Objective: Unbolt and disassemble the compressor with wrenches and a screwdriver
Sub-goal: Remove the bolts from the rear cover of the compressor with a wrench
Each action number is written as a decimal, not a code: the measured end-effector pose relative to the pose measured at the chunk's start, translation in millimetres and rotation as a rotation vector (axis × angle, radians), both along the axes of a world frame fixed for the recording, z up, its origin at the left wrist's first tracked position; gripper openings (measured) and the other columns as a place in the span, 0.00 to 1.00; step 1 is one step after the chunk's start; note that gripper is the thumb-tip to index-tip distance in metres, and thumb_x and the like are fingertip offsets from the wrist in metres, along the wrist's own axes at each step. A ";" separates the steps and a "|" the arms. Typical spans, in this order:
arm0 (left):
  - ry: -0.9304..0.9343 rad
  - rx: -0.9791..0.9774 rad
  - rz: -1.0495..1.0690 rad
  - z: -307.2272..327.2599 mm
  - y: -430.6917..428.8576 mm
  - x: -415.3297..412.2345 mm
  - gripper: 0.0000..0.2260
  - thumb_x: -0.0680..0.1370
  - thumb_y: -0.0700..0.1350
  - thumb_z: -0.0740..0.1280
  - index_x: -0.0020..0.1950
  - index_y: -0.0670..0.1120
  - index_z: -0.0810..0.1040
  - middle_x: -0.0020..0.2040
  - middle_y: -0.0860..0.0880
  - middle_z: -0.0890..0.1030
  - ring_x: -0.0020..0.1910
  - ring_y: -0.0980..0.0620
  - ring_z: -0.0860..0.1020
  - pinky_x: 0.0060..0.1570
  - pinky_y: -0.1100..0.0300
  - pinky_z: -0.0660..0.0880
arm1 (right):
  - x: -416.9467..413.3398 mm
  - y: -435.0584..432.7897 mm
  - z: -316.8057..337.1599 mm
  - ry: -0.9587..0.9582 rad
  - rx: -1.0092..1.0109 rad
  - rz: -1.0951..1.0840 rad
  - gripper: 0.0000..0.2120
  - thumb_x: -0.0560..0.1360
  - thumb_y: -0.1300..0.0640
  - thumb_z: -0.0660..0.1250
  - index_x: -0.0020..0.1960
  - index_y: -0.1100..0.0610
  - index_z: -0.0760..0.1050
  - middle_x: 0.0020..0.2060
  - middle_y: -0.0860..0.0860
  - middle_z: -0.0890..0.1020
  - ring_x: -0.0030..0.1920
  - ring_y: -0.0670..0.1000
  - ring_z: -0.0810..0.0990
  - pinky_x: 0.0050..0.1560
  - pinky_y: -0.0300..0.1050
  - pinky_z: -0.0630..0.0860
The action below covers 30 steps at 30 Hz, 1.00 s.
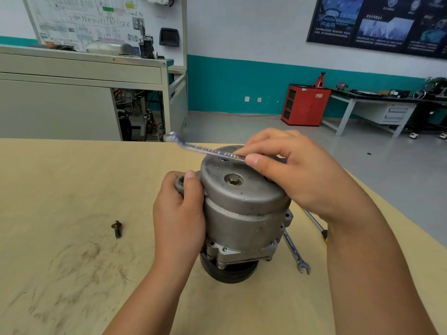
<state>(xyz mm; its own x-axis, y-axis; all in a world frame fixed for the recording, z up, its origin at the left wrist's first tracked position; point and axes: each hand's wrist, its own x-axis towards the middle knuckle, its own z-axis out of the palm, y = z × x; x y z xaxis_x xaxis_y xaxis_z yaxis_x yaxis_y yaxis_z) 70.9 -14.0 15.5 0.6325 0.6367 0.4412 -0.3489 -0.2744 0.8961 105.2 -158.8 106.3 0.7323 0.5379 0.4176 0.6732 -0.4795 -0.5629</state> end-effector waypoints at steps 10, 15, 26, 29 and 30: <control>-0.006 0.013 0.032 -2.8 -0.6 0.2 0.16 0.81 0.46 0.58 0.33 0.51 0.63 0.26 0.61 0.70 0.27 0.62 0.68 0.27 0.70 0.64 | -31.6 -12.7 -54.9 -0.327 0.295 -0.072 0.09 0.70 0.47 0.67 0.50 0.41 0.77 0.53 0.40 0.72 0.59 0.48 0.69 0.59 0.31 0.63; -0.003 -0.009 0.021 -1.4 -1.4 -0.7 0.13 0.77 0.52 0.57 0.32 0.53 0.63 0.26 0.61 0.70 0.26 0.61 0.67 0.26 0.69 0.62 | -22.7 -9.7 -70.7 -0.283 0.683 -0.180 0.13 0.76 0.43 0.63 0.54 0.46 0.81 0.49 0.42 0.80 0.55 0.50 0.76 0.56 0.38 0.71; 0.026 -0.017 0.005 0.3 -2.4 -2.9 0.13 0.75 0.54 0.56 0.31 0.54 0.62 0.25 0.61 0.69 0.26 0.61 0.66 0.29 0.59 0.62 | 1.3 -4.9 -36.5 0.505 0.986 -0.292 0.04 0.77 0.60 0.65 0.49 0.55 0.79 0.37 0.42 0.83 0.31 0.32 0.78 0.27 0.23 0.70; 0.029 -0.031 0.002 0.0 -1.6 -3.0 0.14 0.76 0.53 0.57 0.32 0.53 0.62 0.26 0.61 0.69 0.25 0.61 0.65 0.30 0.58 0.61 | 9.6 -7.1 -20.3 0.441 0.650 -0.292 0.10 0.76 0.61 0.65 0.36 0.56 0.77 0.25 0.43 0.77 0.27 0.39 0.75 0.29 0.31 0.71; 0.033 -0.033 0.001 0.2 -1.1 -2.8 0.13 0.75 0.54 0.56 0.32 0.53 0.62 0.26 0.61 0.69 0.26 0.61 0.66 0.30 0.58 0.61 | 11.8 -6.5 -15.0 0.418 0.520 -0.299 0.10 0.75 0.60 0.64 0.36 0.60 0.76 0.25 0.46 0.75 0.28 0.43 0.73 0.31 0.36 0.69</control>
<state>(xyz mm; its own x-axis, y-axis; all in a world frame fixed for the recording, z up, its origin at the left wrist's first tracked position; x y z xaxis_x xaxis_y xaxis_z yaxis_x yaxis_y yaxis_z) 68.1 -15.1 15.7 0.6458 0.6510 0.3990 -0.3185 -0.2452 0.9157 117.0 -165.3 91.3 0.9710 0.0978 0.2182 0.2344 -0.2101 -0.9491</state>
